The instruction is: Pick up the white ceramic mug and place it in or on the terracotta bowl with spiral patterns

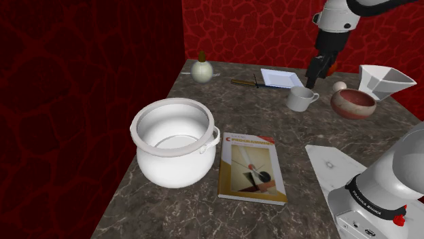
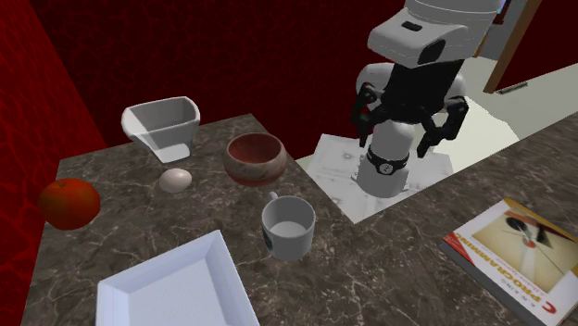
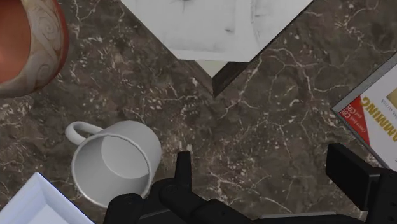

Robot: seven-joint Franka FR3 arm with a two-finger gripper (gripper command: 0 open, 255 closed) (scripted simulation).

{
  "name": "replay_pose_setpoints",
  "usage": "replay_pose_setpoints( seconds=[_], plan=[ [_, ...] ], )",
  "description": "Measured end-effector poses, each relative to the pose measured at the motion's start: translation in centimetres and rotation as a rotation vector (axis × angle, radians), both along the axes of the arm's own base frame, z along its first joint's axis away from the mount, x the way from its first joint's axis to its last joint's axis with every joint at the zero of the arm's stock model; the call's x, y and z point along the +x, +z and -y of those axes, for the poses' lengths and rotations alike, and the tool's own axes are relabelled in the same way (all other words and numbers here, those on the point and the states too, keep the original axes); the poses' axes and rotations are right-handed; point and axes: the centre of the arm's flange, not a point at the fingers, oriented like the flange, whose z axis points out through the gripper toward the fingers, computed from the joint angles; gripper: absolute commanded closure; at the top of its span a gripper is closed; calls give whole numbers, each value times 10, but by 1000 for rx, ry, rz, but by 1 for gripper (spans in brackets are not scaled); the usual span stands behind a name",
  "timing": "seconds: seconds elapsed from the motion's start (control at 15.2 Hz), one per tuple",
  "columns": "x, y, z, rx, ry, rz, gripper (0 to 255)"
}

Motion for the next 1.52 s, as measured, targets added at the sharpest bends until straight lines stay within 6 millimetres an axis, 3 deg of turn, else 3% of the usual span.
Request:
replay_pose_setpoints(
  seconds=[0.86,1.32,1.52],
  plan=[
    [76,-119,99,7,-22,20,0],
    [75,-158,106,7,-23,22,0],
    [75,-166,107,7,-23,23,0]
  ],
)
